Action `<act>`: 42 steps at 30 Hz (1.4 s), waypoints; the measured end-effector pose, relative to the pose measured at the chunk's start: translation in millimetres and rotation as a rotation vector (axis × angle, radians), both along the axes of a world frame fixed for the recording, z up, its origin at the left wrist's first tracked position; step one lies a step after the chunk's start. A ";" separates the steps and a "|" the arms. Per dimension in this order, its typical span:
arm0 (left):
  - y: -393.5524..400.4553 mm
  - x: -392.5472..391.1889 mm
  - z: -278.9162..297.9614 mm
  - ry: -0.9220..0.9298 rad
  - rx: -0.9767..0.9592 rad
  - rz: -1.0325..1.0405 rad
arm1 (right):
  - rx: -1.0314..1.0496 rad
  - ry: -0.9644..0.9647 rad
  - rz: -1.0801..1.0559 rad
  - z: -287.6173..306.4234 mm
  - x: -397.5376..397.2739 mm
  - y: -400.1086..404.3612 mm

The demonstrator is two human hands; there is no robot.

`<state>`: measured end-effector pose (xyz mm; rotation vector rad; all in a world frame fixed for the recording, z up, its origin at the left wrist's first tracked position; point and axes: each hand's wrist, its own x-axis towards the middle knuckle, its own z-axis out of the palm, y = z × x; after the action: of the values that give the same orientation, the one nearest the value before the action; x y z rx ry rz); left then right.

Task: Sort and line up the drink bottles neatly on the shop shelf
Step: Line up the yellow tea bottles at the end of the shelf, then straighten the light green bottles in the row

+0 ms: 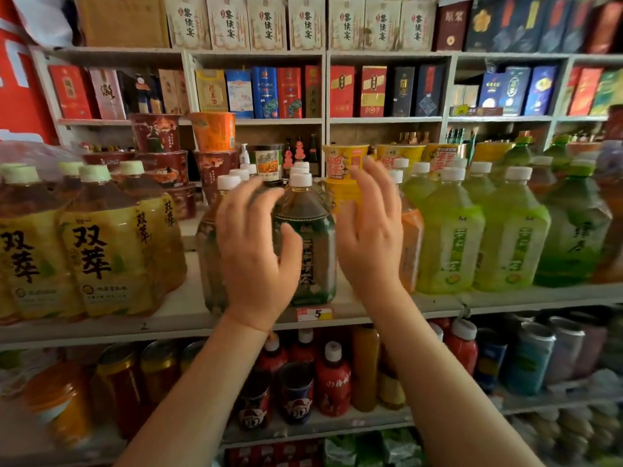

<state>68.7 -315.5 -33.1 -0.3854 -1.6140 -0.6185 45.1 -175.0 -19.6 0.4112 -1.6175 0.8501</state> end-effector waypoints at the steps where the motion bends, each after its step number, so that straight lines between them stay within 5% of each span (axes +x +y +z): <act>1: 17.8 2.0 -0.7 0.025 -0.047 -0.024 | -0.032 0.029 -0.032 2.4 -2.2 17.4; 4: 69.6 0.2 -9.8 0.001 -0.199 -0.104 | -0.153 -0.145 -0.045 4.3 -6.1 62.3; 7: 119.4 -8.5 -17.2 -0.268 -0.198 -0.061 | -0.007 -0.299 0.045 -1.4 -0.3 94.4; 14: 182.8 -23.2 -15.8 -0.628 0.053 0.149 | 0.208 -0.136 0.017 2.9 -2.6 156.7; 18: 189.7 -23.6 -14.7 -0.693 0.010 0.275 | 0.340 -0.255 -0.132 -7.3 -8.6 175.3; 24: 185.3 -19.5 -9.7 -0.683 -0.033 0.335 | 0.511 -0.426 -0.204 -1.8 -10.8 189.7; 38: 182.8 -7.7 -7.4 -0.655 -0.066 0.485 | 0.690 -0.405 -0.286 5.6 -14.9 198.7; 42: 207.2 -6.2 -2.8 -0.376 -0.151 0.473 | 0.397 -0.223 -0.131 2.9 -9.5 221.1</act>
<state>62.4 -108.4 -36.0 0.0164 -2.0309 -0.2134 35.6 46.1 -16.6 0.4933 -2.0052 0.4854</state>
